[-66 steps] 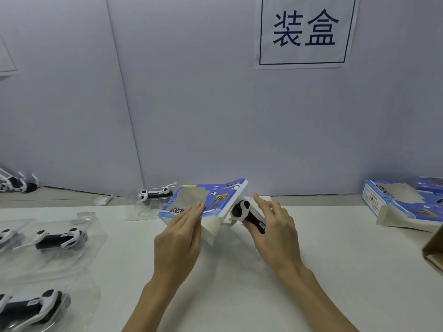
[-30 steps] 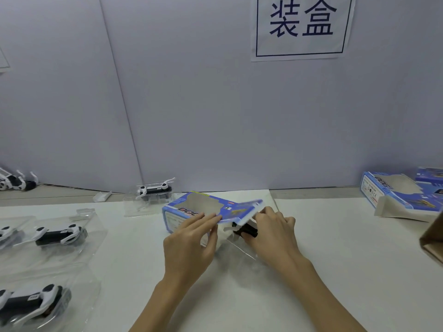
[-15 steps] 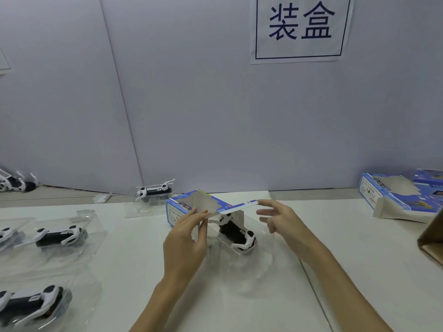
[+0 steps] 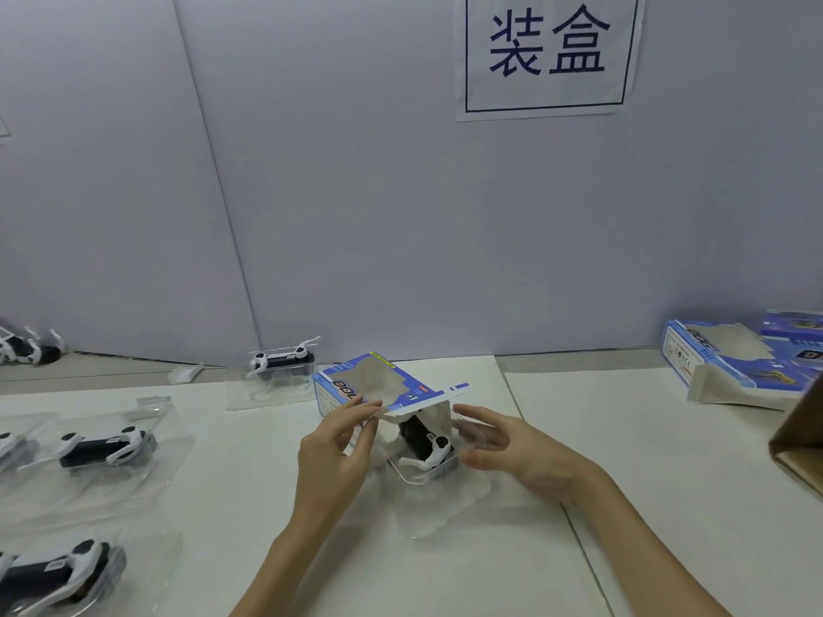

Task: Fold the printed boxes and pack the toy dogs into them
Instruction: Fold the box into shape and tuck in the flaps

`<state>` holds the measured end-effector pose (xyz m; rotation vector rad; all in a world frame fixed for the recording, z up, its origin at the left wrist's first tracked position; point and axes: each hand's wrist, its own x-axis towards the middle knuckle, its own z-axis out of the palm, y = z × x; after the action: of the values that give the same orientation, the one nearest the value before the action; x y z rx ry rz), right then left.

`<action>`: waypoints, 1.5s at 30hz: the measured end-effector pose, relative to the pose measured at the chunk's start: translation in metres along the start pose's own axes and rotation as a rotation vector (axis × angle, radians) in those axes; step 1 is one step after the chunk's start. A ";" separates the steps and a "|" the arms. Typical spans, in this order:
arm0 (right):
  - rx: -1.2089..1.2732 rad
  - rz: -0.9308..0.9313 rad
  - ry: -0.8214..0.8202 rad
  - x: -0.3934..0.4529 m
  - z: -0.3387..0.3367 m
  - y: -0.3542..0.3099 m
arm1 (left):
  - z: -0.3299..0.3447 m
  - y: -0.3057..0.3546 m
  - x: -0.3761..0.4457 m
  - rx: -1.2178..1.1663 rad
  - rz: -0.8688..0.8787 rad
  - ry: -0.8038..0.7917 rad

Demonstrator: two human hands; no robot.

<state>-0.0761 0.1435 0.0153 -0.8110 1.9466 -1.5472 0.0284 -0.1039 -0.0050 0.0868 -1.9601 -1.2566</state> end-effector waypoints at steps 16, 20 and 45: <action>-0.118 -0.207 0.588 0.029 0.035 0.017 | 0.011 0.027 -0.018 0.111 0.190 -0.130; -0.053 -0.311 0.506 0.026 0.036 -0.004 | 0.007 0.028 -0.013 0.069 0.193 -0.005; -0.239 -0.641 0.870 -0.004 0.069 -0.064 | -0.007 0.053 -0.004 -0.415 0.079 0.015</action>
<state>-0.0155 0.0892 0.0634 -1.0342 2.6841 -2.3534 0.0535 -0.0801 0.0362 -0.1860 -1.6355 -1.5754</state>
